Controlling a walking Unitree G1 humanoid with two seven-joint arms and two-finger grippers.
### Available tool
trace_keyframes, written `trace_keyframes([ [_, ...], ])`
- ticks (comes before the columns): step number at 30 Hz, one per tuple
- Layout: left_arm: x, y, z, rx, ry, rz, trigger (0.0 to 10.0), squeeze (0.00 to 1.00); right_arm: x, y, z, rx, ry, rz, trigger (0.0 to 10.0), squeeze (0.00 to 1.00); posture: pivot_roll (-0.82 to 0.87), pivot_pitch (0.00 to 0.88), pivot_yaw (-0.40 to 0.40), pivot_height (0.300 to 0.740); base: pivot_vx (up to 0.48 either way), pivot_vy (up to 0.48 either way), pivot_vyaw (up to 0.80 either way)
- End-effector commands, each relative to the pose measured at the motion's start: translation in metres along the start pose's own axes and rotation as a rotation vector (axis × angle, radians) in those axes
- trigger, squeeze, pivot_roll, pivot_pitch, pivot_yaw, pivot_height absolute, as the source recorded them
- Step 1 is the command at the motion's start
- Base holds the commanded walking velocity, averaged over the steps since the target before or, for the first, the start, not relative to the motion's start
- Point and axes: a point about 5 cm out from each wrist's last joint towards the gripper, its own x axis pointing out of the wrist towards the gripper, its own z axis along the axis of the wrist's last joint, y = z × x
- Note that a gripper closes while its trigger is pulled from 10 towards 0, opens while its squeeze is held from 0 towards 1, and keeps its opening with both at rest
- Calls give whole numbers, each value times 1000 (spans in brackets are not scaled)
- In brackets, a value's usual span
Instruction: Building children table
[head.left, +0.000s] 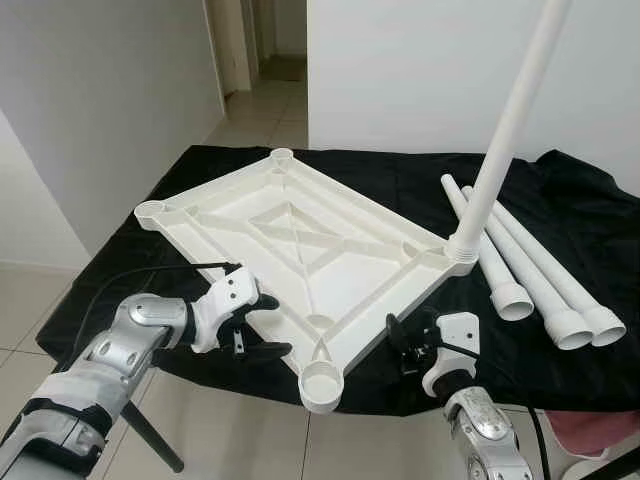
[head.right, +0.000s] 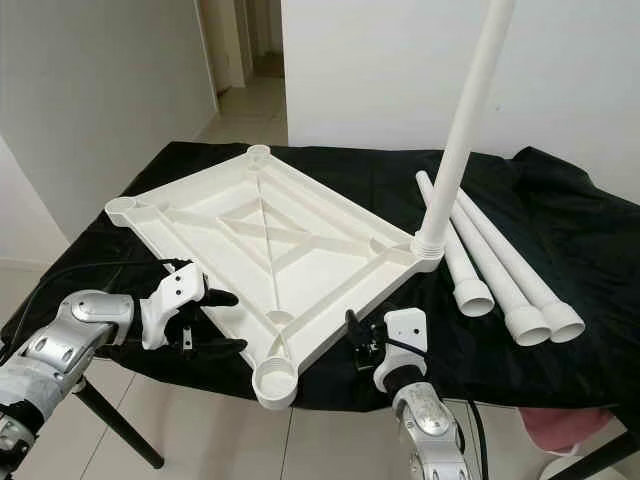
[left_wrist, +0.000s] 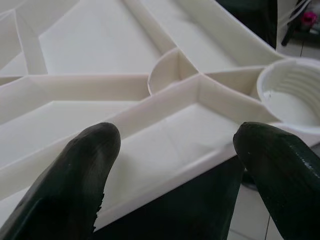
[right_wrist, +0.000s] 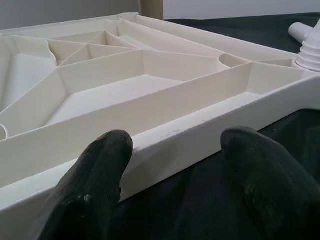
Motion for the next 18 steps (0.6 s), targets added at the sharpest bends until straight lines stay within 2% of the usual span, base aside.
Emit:
trace_keyframes([
  [1,-6,-5,-4,35,56,-156,10000,0,-3,4,-8,-2,35,27,10000,0,-28,113,70,740,0,0,0],
  [10,-11,-7,-7,77,96,-235,10000,0,-3,6,-8,-4,34,32,10000,0,-25,109,75,740,0,0,0],
  [14,0,0,-8,94,119,-218,10000,0,-3,9,-8,0,34,37,10000,0,-35,110,84,740,0,0,0],
  [18,3,4,-8,96,122,-216,10000,0,-4,8,-8,-1,33,34,10000,0,-43,113,93,740,0,0,0],
])
